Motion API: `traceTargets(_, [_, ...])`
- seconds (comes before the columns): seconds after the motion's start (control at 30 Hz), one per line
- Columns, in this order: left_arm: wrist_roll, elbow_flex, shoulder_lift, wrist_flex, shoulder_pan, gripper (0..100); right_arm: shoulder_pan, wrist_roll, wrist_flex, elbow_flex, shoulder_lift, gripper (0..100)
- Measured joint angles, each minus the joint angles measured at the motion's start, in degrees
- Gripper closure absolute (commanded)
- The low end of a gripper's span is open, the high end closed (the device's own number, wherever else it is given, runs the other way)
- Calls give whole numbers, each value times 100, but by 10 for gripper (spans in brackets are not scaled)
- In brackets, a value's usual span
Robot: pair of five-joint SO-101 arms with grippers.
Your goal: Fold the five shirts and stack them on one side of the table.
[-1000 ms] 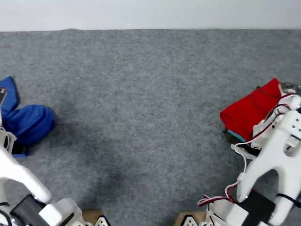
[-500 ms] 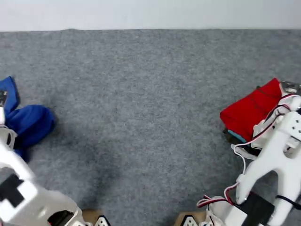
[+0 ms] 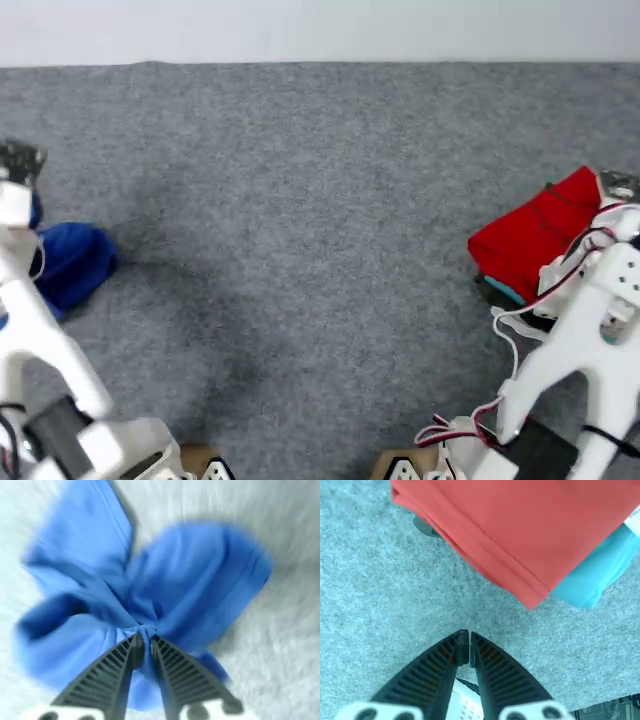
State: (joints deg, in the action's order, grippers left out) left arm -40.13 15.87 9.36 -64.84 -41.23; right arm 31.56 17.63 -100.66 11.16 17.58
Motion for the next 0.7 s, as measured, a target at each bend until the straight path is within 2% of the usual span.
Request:
traceTargets(0.17, [1029,-237,1231,-79,897,995,0,0,0,501,563,990])
traceTargets(0.27, [1556,-316,1785,-79,1688,995,0,0,0,870,923,990])
traceTargets(0.5, [2549,-800,2673,-308,4167,995,0,0,0,1371,1512,990])
traceTargets(0.63, [2892,-1222,2892,-624,5653,995,0,0,0,1398,1653,990])
traceTargets(0.7, [2971,-1310,2936,-870,6171,995,0,0,0,1398,1670,990])
